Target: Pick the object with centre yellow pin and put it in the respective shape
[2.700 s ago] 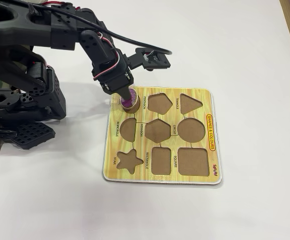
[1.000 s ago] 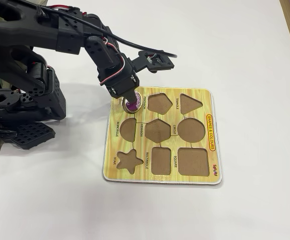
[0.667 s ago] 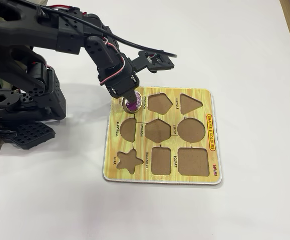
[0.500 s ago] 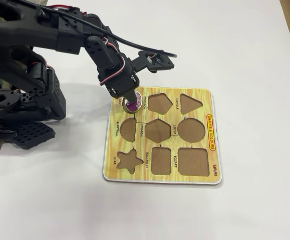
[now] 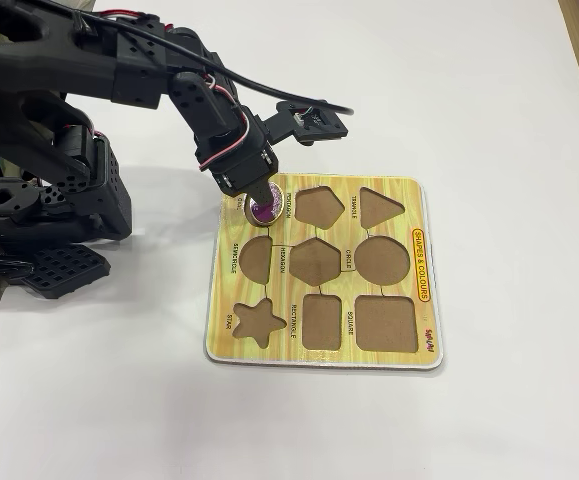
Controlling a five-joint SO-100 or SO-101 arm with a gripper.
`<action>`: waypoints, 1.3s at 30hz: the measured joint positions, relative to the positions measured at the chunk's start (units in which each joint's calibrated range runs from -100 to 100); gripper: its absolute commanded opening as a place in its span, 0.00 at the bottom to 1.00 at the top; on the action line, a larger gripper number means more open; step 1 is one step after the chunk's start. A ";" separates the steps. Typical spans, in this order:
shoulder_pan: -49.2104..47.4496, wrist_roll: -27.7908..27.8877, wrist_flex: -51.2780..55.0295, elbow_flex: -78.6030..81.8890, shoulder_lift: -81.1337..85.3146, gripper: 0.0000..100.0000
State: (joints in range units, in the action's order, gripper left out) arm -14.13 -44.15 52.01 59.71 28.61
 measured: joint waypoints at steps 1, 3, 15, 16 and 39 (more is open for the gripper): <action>0.00 0.00 0.00 0.00 0.00 0.01; 0.00 0.00 0.00 0.00 0.00 0.01; 0.00 0.00 0.00 0.00 0.00 0.01; 0.00 0.00 0.00 0.00 0.00 0.01; -1.87 0.00 0.00 0.00 0.00 0.01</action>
State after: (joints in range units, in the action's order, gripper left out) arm -16.00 -44.15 52.01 59.71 28.61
